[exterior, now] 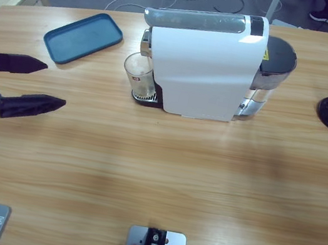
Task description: Pour coffee
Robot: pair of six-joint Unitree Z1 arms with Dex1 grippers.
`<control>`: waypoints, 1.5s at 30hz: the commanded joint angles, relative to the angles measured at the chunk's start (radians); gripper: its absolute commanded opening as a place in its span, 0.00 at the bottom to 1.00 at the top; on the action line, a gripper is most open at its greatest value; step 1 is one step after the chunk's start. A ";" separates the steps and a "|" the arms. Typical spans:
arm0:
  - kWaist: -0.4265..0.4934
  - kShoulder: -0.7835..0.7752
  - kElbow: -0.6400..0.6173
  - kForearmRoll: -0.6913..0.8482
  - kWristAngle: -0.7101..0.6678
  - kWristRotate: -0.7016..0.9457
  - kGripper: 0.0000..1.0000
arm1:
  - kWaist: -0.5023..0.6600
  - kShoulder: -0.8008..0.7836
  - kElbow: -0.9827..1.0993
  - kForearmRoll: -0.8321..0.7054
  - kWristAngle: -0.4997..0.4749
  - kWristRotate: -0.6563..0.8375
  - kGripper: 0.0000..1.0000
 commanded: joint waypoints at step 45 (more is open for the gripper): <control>-0.007 0.080 -0.023 -0.003 0.015 0.007 0.98 | 0.012 -0.047 0.052 0.008 -0.001 -0.059 1.00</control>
